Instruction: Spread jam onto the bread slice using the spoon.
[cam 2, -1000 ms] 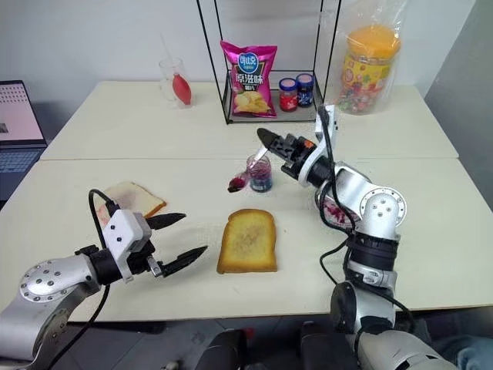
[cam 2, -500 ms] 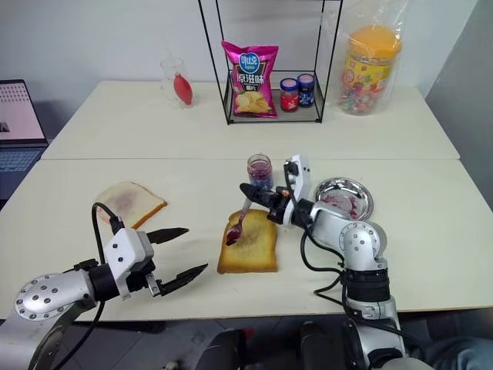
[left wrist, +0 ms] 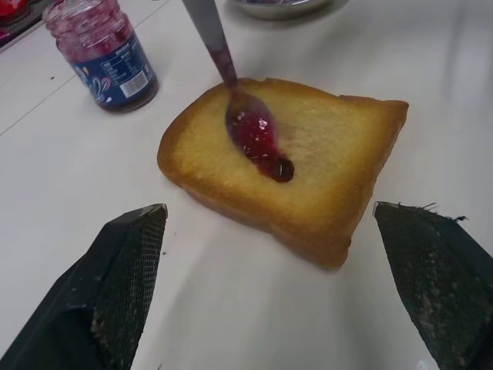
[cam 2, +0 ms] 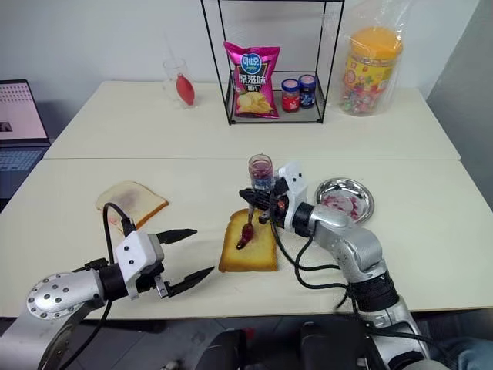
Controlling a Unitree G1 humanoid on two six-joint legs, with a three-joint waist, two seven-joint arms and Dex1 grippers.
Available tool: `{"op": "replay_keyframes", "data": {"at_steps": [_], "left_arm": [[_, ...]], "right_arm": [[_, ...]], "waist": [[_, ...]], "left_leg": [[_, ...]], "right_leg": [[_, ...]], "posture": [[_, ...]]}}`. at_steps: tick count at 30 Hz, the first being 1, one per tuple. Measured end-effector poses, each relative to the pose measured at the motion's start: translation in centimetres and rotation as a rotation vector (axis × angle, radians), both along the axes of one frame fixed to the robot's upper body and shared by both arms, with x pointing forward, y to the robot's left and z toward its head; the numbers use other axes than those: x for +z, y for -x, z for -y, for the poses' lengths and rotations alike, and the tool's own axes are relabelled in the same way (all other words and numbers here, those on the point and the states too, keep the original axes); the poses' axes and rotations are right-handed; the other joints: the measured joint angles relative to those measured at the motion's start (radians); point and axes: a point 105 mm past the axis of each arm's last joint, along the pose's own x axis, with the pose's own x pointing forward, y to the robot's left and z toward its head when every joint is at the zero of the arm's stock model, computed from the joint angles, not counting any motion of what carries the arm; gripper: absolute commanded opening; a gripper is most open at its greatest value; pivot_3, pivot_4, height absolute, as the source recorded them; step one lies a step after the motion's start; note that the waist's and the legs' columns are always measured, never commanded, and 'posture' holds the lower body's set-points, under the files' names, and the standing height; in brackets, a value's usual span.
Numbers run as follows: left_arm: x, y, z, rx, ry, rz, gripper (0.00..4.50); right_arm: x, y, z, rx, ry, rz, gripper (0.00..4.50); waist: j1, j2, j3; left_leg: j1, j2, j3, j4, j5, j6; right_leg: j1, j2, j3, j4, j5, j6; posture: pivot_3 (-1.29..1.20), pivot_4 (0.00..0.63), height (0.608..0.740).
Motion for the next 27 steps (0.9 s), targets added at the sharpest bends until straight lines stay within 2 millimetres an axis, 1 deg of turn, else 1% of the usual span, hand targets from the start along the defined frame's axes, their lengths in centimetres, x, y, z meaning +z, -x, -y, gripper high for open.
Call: {"op": "replay_keyframes", "data": {"at_steps": [3, 7, 12, 14, 17, 21, 25, 27], "left_arm": [[0.0, 0.0, 0.0, 0.001, -0.004, 0.005, 4.5], [0.0, -0.1, 0.0, 0.001, -0.007, 0.008, 4.5], [0.1, -0.1, 0.0, 0.006, 0.009, 0.015, 4.5], [0.1, 0.0, 0.0, 0.007, 0.01, 0.014, 4.5], [-0.1, 0.1, 0.0, 0.006, 0.012, 0.011, 4.5], [0.0, 0.2, -0.2, 0.009, 0.02, 0.024, 4.5], [0.1, 0.1, -1.0, 0.026, 0.025, 0.03, 4.5], [-0.1, 0.2, -1.0, 0.022, 0.026, 0.023, 4.5]], "right_arm": [[0.5, -0.2, 0.7, -0.02, 0.033, 0.072, 0.02], [1.3, -0.2, 1.5, -0.039, 0.048, 0.112, 0.02], [2.4, 0.5, 2.1, -0.013, -0.037, 0.008, 0.02], [2.6, 1.0, 1.9, -0.002, -0.123, -0.076, 0.02], [1.9, 1.4, 1.8, -0.006, -0.207, -0.202, 0.02], [-0.2, 1.5, 1.1, -0.041, -0.293, -0.371, 0.02], [-1.1, 1.4, 0.0, -0.033, -0.309, -0.428, 0.02], [-1.7, 1.2, -0.1, -0.045, -0.301, -0.446, 0.02]], "waist": [[0.0, 0.0, 0.0], [0.0, 0.0, 0.0], [-0.001, 0.0, 0.0], [-0.001, 0.0, 0.0], [-0.002, 0.0, 0.0], [-0.003, 0.0, 0.0], [-0.004, 0.0, 0.0], [-0.003, 0.0, 0.0]], "left_leg": [[0.0, 0.0, 0.0, 0.0, 0.0, 0.0], [0.0, 0.0, 0.0, 0.0, 0.0, 0.0], [0.0, 0.001, 0.0, -0.001, 0.0, 0.0], [0.0, 0.001, 0.0, -0.001, 0.0, 0.0], [0.0, 0.002, 0.0, 0.0, 0.0, 0.0], [0.0, 0.002, 0.0, 0.0, 0.0, 0.0], [0.0, 0.002, 0.0, 0.0, 0.0, 0.0], [0.0, 0.002, 0.0, -0.001, 0.0, 0.0]], "right_leg": [[0.0, 0.0, 0.0, 0.0, 0.0, 0.0], [0.0, 0.0, 0.0, 0.0, 0.0, 0.0], [0.0, 0.0, 0.0, 0.0, 0.0, 0.0], [0.0, 0.001, 0.0, 0.0, 0.0, -0.001], [0.0, 0.001, 0.0, 0.0, 0.0, -0.001], [0.0, 0.001, 0.0, 0.0, 0.0, -0.001], [0.0, 0.002, 0.0, 0.0, 0.0, -0.001], [0.0, 0.002, 0.0, 0.0, 0.0, -0.001]], "posture": [[0.0, 0.15, 0.74], [0.0, 0.15, 0.74], [0.0, 0.15, 0.74], [0.0, 0.15, 0.74], [0.0, 0.15, 0.74], [0.0, 0.15, 0.74], [0.0, 0.15, 0.74], [0.0, 0.15, 0.74]]}}
